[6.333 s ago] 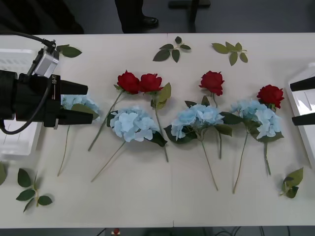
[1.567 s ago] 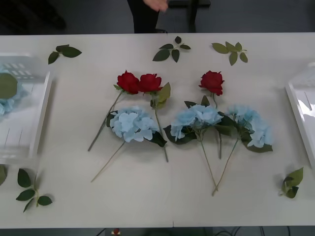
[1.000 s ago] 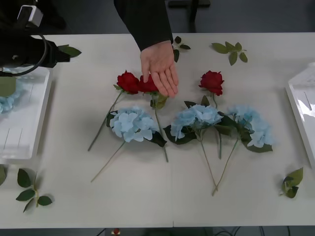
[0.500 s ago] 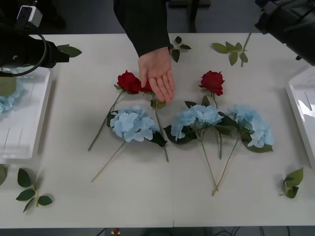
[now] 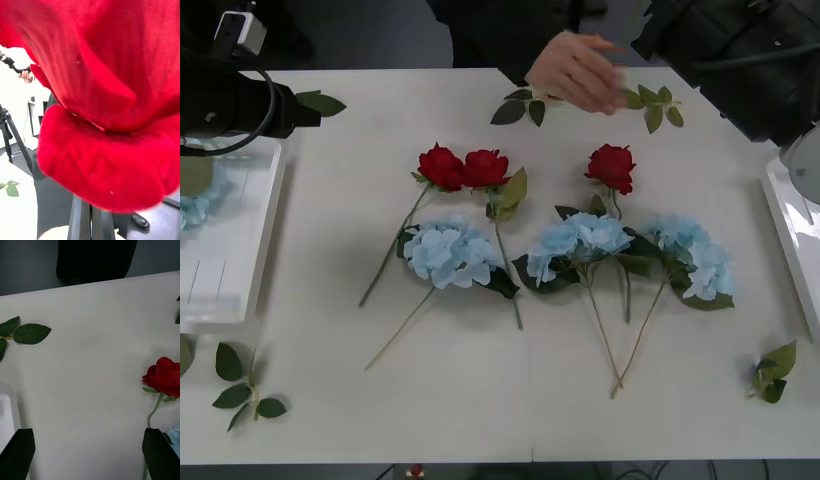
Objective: Place the red flowers into the right box and the blue flowers into the left box. If a person shows an open palm, hand one flower to the person first, then continue sorting.
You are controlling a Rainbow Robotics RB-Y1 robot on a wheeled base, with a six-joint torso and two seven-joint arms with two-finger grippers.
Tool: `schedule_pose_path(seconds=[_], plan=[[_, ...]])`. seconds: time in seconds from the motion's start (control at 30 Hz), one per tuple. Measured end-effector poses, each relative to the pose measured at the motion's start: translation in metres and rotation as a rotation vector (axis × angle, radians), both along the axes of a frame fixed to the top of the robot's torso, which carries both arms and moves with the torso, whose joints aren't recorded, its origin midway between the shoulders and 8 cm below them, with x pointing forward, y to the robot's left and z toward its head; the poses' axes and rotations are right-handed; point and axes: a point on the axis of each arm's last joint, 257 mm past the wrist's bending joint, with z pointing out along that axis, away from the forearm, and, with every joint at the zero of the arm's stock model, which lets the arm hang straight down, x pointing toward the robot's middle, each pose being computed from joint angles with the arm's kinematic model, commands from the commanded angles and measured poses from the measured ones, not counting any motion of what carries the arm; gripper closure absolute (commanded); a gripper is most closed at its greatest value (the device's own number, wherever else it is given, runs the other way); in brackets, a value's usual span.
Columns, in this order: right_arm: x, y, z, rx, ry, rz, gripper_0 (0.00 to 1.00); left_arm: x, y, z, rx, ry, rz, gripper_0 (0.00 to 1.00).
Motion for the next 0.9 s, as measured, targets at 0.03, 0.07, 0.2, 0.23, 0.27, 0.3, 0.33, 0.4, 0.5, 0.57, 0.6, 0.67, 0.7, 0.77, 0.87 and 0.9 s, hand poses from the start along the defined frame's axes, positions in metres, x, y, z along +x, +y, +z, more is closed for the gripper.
schedule_pose_path(seconds=[0.03,0.07,0.2,0.23,0.27,0.3,0.33,0.4,0.5,0.57,0.6,0.67,0.7,0.77,0.87,0.9], plan=[[-0.0001,0.0001,0.0001,-0.001,-0.001,0.000,1.00,0.0000,0.0000,0.0000,0.000,0.000,0.000,0.17],[-0.0001,0.0001,0.0001,-0.001,-0.001,0.000,1.00,0.0000,0.0000,0.0000,0.000,0.000,0.000,0.17],[-0.0001,0.0000,0.0001,-0.002,-0.002,-0.001,1.00,0.0000,0.0000,0.0000,0.000,0.000,0.000,0.17],[-0.0001,0.0000,0.0001,-0.003,-0.002,-0.001,1.00,0.0000,0.0000,0.0000,0.000,0.000,0.000,0.17],[-0.0001,0.0000,0.0001,-0.003,-0.003,-0.001,1.00,0.0000,0.0000,0.0000,0.000,0.000,0.000,0.17],[-0.0001,0.0000,0.0001,-0.004,-0.003,-0.002,1.00,0.0000,0.0000,0.0000,0.000,0.000,0.000,0.17],[-0.0001,0.0000,0.0001,-0.005,-0.004,-0.002,1.00,0.0000,0.0000,0.0000,0.000,0.000,0.000,0.17],[-0.0001,0.0000,0.0001,-0.005,-0.004,-0.002,0.85,0.0000,0.0000,0.0000,0.000,0.000,0.000,0.17],[-0.0001,0.0000,0.0001,-0.006,-0.004,-0.002,0.10,0.0000,-0.0001,0.0000,0.000,0.000,0.000,0.17],[-0.0001,0.0000,0.0001,-0.006,-0.005,-0.002,0.00,0.0000,-0.0001,0.0000,0.000,0.000,0.000,0.17],[-0.0001,0.0000,0.0001,-0.006,-0.005,-0.002,0.00,0.0000,-0.0001,0.0000,0.000,0.000,0.000,0.17],[-0.0001,0.0000,0.0001,-0.006,-0.005,-0.002,0.00,0.0000,-0.0001,0.0000,0.000,0.000,0.000,0.17],[-0.0001,0.0000,0.0001,-0.006,-0.005,-0.003,0.00,0.0000,-0.0002,0.0000,-0.001,0.000,0.000,0.17],[-0.0001,0.0001,0.0001,-0.007,-0.005,-0.003,0.00,0.0000,-0.0002,0.0000,-0.001,0.000,-0.001,0.17],[-0.0002,0.0002,0.0001,-0.004,-0.003,-0.001,0.00,0.0000,-0.0002,0.0000,-0.001,0.000,-0.001,0.17],[-0.0004,0.0004,0.0002,0.001,0.000,0.002,0.00,0.0000,-0.0002,0.0000,-0.001,0.000,-0.001,0.17]])
